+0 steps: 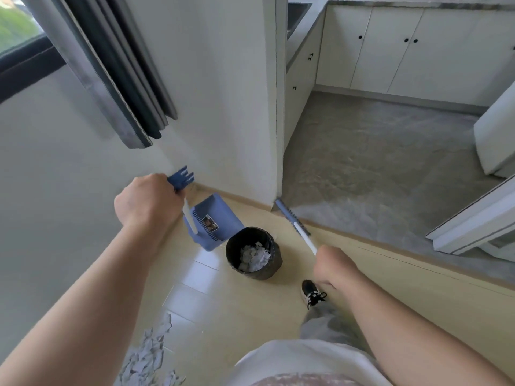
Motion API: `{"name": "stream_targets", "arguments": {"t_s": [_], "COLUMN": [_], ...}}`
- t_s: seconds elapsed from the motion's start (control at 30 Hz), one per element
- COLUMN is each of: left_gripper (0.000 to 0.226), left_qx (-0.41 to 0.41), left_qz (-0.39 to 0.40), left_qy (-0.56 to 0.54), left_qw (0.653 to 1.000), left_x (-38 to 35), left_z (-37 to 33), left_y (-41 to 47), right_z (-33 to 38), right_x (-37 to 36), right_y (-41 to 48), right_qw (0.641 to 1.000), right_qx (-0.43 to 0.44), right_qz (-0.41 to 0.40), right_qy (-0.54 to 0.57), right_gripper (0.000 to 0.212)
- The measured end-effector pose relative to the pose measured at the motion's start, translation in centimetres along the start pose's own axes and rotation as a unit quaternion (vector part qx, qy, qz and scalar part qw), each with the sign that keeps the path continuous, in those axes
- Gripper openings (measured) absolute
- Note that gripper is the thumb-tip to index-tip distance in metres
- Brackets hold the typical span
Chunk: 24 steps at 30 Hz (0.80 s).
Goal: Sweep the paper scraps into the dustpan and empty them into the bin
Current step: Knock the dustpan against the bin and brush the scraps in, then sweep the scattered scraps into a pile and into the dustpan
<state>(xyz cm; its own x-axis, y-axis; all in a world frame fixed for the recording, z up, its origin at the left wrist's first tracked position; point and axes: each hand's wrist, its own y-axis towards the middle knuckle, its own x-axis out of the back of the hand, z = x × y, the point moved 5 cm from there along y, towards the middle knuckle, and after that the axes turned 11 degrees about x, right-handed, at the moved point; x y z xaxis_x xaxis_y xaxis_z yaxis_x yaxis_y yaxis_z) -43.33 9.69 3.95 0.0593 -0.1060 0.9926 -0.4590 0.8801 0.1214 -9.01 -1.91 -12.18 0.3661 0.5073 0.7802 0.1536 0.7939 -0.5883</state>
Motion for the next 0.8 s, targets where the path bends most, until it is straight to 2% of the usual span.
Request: {"name": "stream_targets", "arguments": {"t_s": [0.23, 0.47, 0.63, 0.8], "left_gripper": [0.035, 0.037, 0.04, 0.043], "left_qx": [0.124, 0.265, 0.35, 0.381], "left_qz": [0.047, 0.097, 0.126, 0.15], "left_qy": [0.054, 0.084, 0.094, 0.1], "left_qw": [0.99, 0.956, 0.923, 0.907], "left_x": [-1.5, -2.0, -2.7, -5.3], "left_z": [-1.8, -2.4, 0.0, 2.9], "left_y": [3.4, 4.3, 1.8, -2.9], "right_z": [0.4, 2.5, 3.6, 2.2], "right_x": [4.2, 7.0, 7.1, 5.9], "right_y": [12.3, 23.8, 28.1, 29.0], "right_qw": [0.99, 0.968, 0.954, 0.946], "right_qx": [0.069, 0.104, 0.158, 0.14], "right_qz": [0.065, 0.134, 0.135, 0.143], "right_qy": [-0.107, -0.184, -0.216, -0.255], "right_gripper": [0.034, 0.041, 0.037, 0.038]}}
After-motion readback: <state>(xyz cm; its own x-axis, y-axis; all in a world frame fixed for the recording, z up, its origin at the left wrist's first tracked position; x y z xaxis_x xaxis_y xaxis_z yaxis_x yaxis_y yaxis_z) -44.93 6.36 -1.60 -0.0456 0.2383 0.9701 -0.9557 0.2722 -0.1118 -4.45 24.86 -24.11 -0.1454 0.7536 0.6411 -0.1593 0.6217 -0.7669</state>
